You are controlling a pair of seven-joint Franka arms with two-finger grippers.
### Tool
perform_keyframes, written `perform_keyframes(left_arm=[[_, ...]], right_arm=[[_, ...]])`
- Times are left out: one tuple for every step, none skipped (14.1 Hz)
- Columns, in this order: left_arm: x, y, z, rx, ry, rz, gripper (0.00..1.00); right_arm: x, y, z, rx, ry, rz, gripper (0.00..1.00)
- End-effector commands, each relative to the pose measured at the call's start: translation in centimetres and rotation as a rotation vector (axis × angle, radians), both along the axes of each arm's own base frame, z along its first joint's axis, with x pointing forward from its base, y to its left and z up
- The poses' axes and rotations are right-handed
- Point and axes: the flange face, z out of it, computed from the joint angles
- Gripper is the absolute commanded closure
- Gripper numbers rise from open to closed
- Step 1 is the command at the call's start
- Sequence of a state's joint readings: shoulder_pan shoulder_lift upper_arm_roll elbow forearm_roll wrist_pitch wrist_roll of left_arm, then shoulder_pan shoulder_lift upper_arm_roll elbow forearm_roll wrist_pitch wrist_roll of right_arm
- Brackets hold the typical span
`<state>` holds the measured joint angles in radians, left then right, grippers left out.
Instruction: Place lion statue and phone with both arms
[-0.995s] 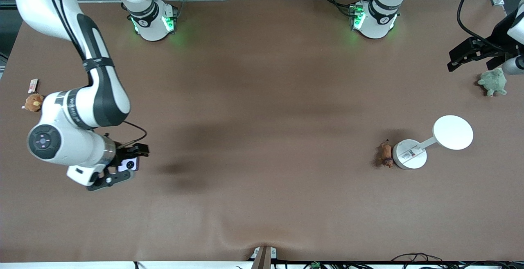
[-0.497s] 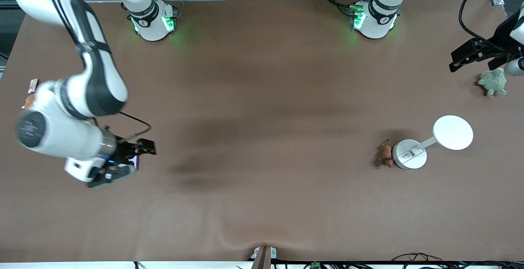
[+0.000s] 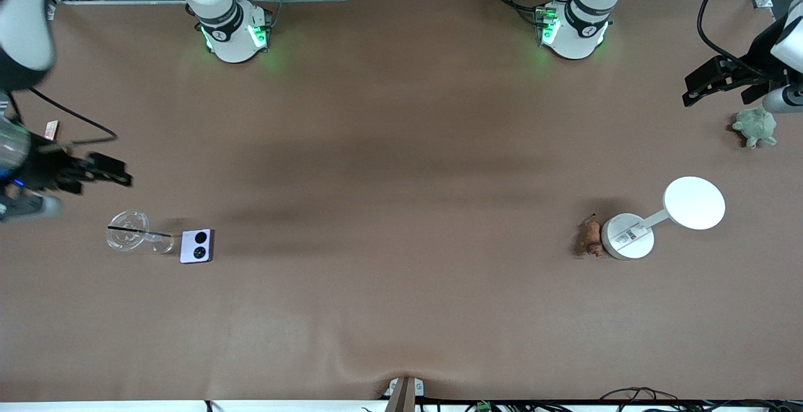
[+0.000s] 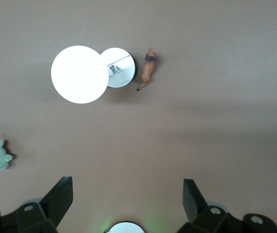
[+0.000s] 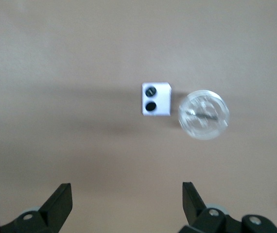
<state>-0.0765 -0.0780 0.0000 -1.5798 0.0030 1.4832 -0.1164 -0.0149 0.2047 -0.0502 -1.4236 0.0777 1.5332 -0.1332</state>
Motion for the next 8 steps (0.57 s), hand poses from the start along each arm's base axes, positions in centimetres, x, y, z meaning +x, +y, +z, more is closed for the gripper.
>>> perform_keyframes(left_arm=[[-1.1,0.1,0.6,-0.005,-0.011,-0.013,0.00],[-1.1,0.2,0.8,-0.006,-0.015,-0.014,0.00],[-1.1,0.2,1.0,-0.006,-0.017,-0.017,0.00],[-1.1,0.2,1.0,-0.006,-0.015,-0.017,0.00],[-1.2,0.2,1.4,-0.006,-0.018,-0.017,0.00],[-1.2,0.2,1.6,-0.006,-0.020,-0.019,0.00],[-1.2,0.2,1.5,-0.006,-0.018,-0.022,0.00],[-1.2,0.2,1.8,-0.006,-0.024,-0.029,0.00]], right_arm=[[-3.7,-1.5,2.6,-0.020,0.029,-0.097,0.00],[-5.1,-1.7,3.6,-0.021,0.021,-0.128,0.00],[-6.3,-1.6,4.2,-0.020,0.010,-0.136,0.00],[-7.1,-1.5,4.9,-0.021,0.003,-0.157,0.00],[-7.5,-1.4,5.4,-0.023,0.002,-0.195,0.00],[-7.9,-1.2,6.1,-0.026,-0.003,-0.225,0.00],[-8.1,-1.0,6.4,-0.026,-0.007,-0.232,0.00],[-8.2,-1.0,6.4,-0.026,-0.002,-0.230,0.00]])
